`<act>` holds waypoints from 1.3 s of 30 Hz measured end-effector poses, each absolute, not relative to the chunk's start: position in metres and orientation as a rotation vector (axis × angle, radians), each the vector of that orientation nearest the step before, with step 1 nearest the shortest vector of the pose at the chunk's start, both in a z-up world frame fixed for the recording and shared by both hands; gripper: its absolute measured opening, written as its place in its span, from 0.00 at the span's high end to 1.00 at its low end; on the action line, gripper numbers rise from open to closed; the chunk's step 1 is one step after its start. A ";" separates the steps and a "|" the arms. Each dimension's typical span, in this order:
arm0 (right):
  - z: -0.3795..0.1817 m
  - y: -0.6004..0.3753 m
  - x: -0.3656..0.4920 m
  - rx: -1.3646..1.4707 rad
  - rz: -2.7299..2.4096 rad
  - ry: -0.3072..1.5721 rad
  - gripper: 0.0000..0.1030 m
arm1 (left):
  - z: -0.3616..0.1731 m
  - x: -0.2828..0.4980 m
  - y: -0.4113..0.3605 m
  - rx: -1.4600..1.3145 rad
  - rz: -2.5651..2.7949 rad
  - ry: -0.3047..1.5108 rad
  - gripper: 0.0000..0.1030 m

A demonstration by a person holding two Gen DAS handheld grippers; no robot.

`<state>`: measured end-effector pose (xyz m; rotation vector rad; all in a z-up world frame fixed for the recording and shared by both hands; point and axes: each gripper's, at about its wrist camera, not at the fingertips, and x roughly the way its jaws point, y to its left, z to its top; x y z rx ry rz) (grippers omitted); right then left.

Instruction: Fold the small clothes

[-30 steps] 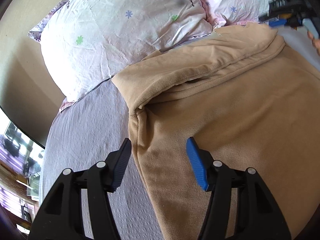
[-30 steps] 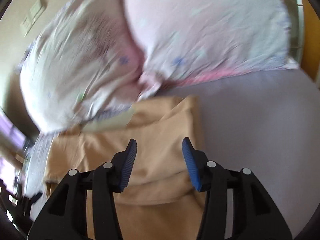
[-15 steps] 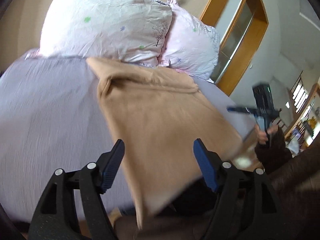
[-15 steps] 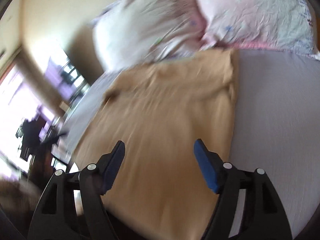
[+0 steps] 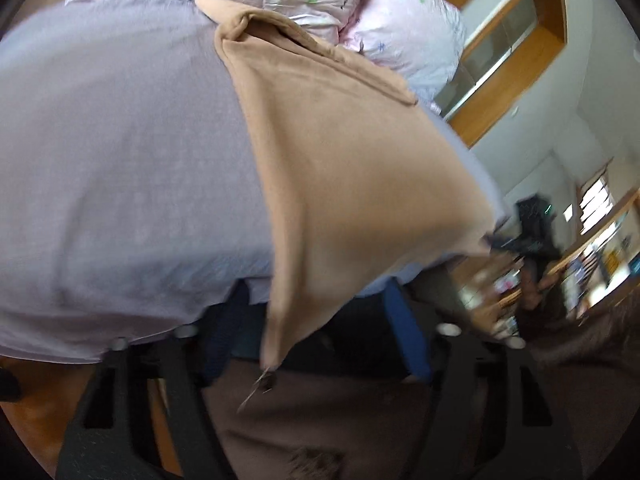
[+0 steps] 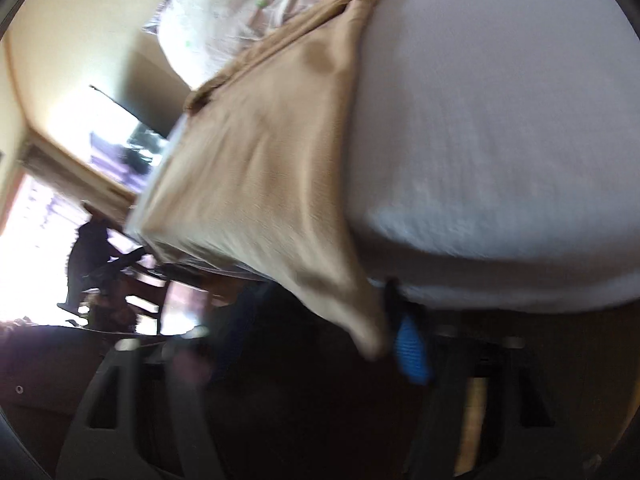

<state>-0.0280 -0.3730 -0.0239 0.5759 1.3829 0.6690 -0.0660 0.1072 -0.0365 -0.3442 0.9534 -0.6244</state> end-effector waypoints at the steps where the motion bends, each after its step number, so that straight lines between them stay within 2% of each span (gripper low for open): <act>1: -0.027 -0.371 -0.028 0.597 0.699 1.377 0.92 | -0.041 -0.062 0.106 -0.394 -0.647 0.967 0.74; 2: -0.025 -0.371 -0.031 0.605 0.723 1.360 0.92 | -0.044 -0.062 0.106 -0.427 -0.666 0.978 0.93; 6: 0.013 -0.375 -0.029 0.653 0.822 1.222 0.93 | -0.031 -0.074 0.113 -0.499 -0.741 0.954 0.93; 9: 0.052 -0.371 -0.004 0.630 0.861 1.083 0.93 | 0.014 -0.073 0.118 -0.489 -0.786 0.828 0.93; 13: 0.106 -0.362 0.080 0.553 0.807 0.870 0.93 | 0.084 -0.021 0.127 -0.464 -0.754 0.632 0.93; 15: 0.109 -0.360 0.138 0.576 0.703 0.814 0.93 | 0.100 0.020 0.134 -0.512 -0.692 0.585 0.93; 19: 0.057 -0.360 0.241 0.698 0.472 0.891 0.93 | 0.084 0.145 0.151 -0.678 -0.476 0.603 0.94; 23: -0.023 -0.353 0.309 0.733 0.275 1.073 0.93 | 0.035 0.236 0.155 -0.767 -0.325 0.760 0.95; 27: -0.068 -0.354 0.325 0.850 0.201 1.181 0.92 | 0.008 0.258 0.156 -0.807 -0.284 0.806 0.95; 28: -0.074 -0.354 0.329 0.871 0.197 1.196 0.89 | 0.005 0.258 0.157 -0.815 -0.287 0.802 0.95; 29: -0.076 -0.355 0.332 0.887 0.205 1.204 0.71 | 0.001 0.257 0.161 -0.842 -0.289 0.790 0.94; 30: -0.074 -0.357 0.335 0.896 0.207 1.188 0.60 | 0.001 0.254 0.166 -0.873 -0.287 0.774 0.92; 31: -0.068 -0.360 0.335 0.904 0.214 1.145 0.38 | 0.002 0.248 0.173 -0.910 -0.279 0.750 0.91; 32: -0.064 -0.362 0.336 0.907 0.219 1.110 0.23 | 0.004 0.244 0.181 -0.931 -0.271 0.730 0.91; 34: -0.045 -0.363 0.329 0.901 0.274 1.023 0.16 | 0.017 0.233 0.195 -0.953 -0.268 0.703 0.85; 35: -0.039 -0.361 0.326 0.884 0.300 1.027 0.16 | 0.023 0.226 0.198 -0.949 -0.270 0.703 0.78; 39: -0.046 -0.346 0.310 0.802 0.303 1.162 0.16 | 0.036 0.211 0.183 -0.843 -0.303 0.777 0.61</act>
